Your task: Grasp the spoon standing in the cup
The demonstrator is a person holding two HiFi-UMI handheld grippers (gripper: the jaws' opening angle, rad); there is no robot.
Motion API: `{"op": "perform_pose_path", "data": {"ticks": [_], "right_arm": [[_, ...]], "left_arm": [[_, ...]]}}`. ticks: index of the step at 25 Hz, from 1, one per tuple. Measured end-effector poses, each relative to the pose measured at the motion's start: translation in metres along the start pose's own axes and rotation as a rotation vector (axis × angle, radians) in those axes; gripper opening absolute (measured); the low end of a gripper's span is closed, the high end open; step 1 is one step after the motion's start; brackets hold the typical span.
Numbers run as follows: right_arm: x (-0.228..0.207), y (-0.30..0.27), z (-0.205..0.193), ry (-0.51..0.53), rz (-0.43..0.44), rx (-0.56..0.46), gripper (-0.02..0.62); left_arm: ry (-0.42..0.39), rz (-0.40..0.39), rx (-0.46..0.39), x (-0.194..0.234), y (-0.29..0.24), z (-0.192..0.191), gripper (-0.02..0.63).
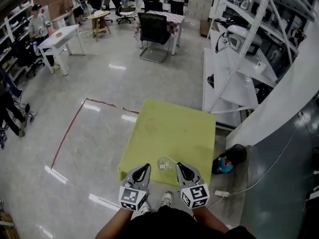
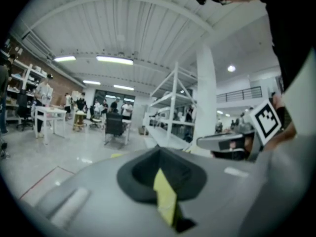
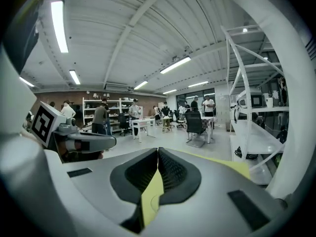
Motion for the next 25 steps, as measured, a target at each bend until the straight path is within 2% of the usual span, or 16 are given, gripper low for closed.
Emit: {"op": "perform_pose_path", "data": {"ticks": [6, 11, 18, 25], "right_arm": [[-0.014, 0.015, 0.034, 0.035, -0.039, -0.123, 0.011], [-0.015, 0.018, 0.058, 0.058, -0.037, -0.193, 0.011], [-0.015, 0.015, 0.070, 0.068, -0.028, -0.229, 0.011], [-0.015, 0.011, 0.073, 0.076, -0.026, -0.240, 0.011]], "left_arm": [[-0.039, 0.004, -0.073, -0.001, -0.005, 0.035, 0.005], [-0.060, 0.011, -0.107, 0.001, -0.006, 0.050, 0.005], [-0.081, -0.008, -0.122, -0.004, -0.009, 0.056, 0.005], [-0.087, 0.006, -0.138, -0.001, -0.010, 0.061, 0.005]]}}
Point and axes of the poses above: the fingertips, and each gripper's own axes: y backward along the fingers, x to its left, z out of its top, the point moved 7 cm from there along y, backward along the fingers, and after that the axes turned 10 degrees about x, right-handed, at the moved point
